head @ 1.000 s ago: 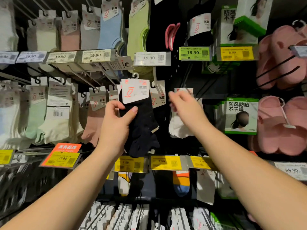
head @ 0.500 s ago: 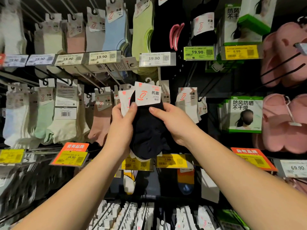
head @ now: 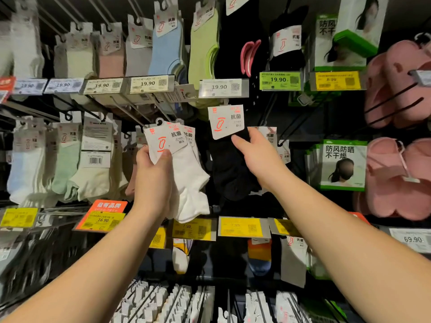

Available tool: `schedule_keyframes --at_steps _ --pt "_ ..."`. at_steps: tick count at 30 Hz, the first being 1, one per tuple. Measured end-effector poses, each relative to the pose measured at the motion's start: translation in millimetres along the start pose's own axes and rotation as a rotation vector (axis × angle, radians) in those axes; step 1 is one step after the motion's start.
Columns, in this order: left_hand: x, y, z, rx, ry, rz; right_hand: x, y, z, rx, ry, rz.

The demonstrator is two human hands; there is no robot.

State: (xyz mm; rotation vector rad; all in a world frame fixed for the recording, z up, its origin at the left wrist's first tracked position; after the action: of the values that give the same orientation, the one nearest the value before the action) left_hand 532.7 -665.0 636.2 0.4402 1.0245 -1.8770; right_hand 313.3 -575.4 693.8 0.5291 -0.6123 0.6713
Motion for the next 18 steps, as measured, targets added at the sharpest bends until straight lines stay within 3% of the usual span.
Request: schedule_keyframes --at_steps 18 --pt "-20 -1 -8 0.085 -0.059 0.038 0 -5 12 -0.074 -0.095 0.092"
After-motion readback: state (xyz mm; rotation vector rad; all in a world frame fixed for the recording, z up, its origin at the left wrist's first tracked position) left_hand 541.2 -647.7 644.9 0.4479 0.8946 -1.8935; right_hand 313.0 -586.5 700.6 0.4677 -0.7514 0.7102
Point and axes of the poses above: each hand's wrist, its own z-axis towards the middle knuckle, its own y-axis out of the back of the hand, x = y × z, the point moved 9 cm from there along z, towards the middle knuckle, and after that the axes turned 7 degrees about -z, right-handed, at the moved point
